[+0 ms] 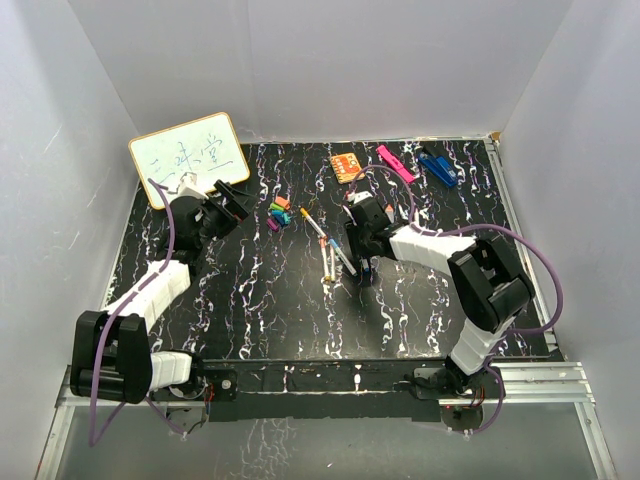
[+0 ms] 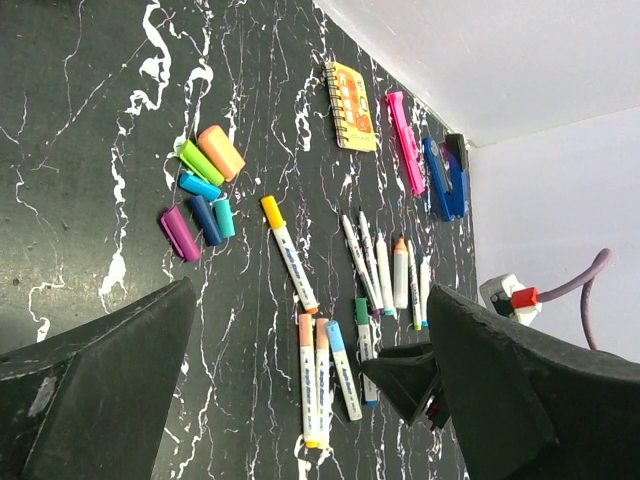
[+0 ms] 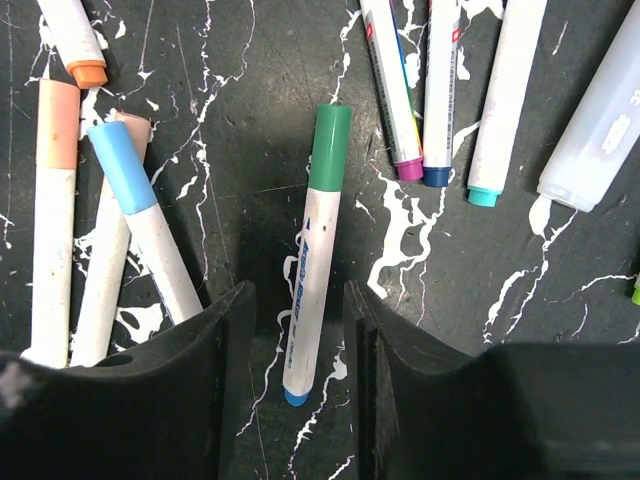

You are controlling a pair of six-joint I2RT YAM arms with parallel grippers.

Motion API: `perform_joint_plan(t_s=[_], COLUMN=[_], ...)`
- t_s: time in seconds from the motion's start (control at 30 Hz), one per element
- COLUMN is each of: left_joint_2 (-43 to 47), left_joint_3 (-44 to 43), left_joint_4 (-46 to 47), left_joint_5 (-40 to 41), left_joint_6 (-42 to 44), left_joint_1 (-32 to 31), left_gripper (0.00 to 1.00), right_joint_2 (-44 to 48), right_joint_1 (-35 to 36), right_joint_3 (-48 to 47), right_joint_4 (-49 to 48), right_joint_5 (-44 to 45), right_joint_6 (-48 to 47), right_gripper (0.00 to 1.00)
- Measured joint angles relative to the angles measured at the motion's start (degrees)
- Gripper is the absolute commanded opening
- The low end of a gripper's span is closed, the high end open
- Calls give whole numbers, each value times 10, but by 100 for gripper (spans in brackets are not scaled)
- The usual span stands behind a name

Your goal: Open the pen caps

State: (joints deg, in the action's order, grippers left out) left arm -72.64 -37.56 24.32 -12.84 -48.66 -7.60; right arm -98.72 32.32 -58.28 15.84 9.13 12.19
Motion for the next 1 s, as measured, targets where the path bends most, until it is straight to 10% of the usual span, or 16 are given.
perform_joint_plan(t_s=[0.37,0.67,1.0], left_joint_2=[1,1,-38], left_joint_3=[2,2,12], left_joint_4=[-3,-2,68], left_joint_5=[0,-4,-88], left_joint_6=[0,-2,-36], left_joint_1=[0,0,-8], left_gripper=[98,98,92], right_joint_2=[-25,-30,-31], right_joint_1=[0,1,1], right_joint_3=[0,0,-16], right_joint_4=[-16,-31,-18], right_joint_5=[0,0,-2], right_joint_6=[2,2,-14], right_gripper=[29,0,0])
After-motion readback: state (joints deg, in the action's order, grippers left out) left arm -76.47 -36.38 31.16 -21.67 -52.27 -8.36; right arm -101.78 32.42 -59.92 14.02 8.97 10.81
